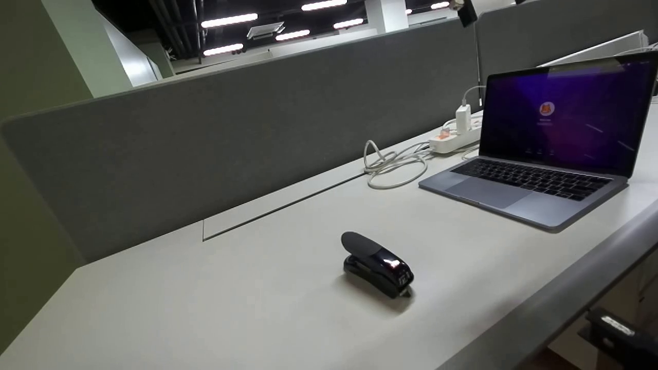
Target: Close the laptop
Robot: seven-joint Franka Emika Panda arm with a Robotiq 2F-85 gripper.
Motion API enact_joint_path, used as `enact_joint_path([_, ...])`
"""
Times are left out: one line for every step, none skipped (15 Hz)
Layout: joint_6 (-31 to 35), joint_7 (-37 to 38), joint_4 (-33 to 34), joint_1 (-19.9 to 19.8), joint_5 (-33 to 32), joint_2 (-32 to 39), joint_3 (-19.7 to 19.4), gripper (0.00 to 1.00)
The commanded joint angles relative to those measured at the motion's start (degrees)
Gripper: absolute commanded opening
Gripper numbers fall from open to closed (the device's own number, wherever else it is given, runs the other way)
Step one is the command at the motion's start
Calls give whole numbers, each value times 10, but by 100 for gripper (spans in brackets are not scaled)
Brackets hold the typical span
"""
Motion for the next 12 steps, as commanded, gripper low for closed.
enact_joint_path([54, -39, -50, -27, -35, -49, -41, 100])
enact_joint_path([68, -57, -59, -38, -47, -59, -55, 100])
enact_joint_path([80, -76, -71, -49, -59, -73, -69, 100])
enact_joint_path([91, -96, -78, -61, -71, -82, -83, 100])
enact_joint_path([100, -118, -84, -74, -83, -92, -99, 100])
enact_joint_path([111, -141, -91, -87, -91, -104, -117, 100])
enact_joint_path([121, -151, -97, -95, -84, -117, -131, 100])
enact_joint_path([103, -131, -73, -84, -78, -78, -111, 100])
enact_joint_path([109, -147, -79, -94, -78, -89, -124, 100])
enact_joint_path([112, -156, -83, -99, -77, -98, -131, 100])
enact_joint_path([112, -158, -86, -101, -77, -104, -133, 100])
enact_joint_path([112, -158, -88, -100, -77, -108, -132, 100])
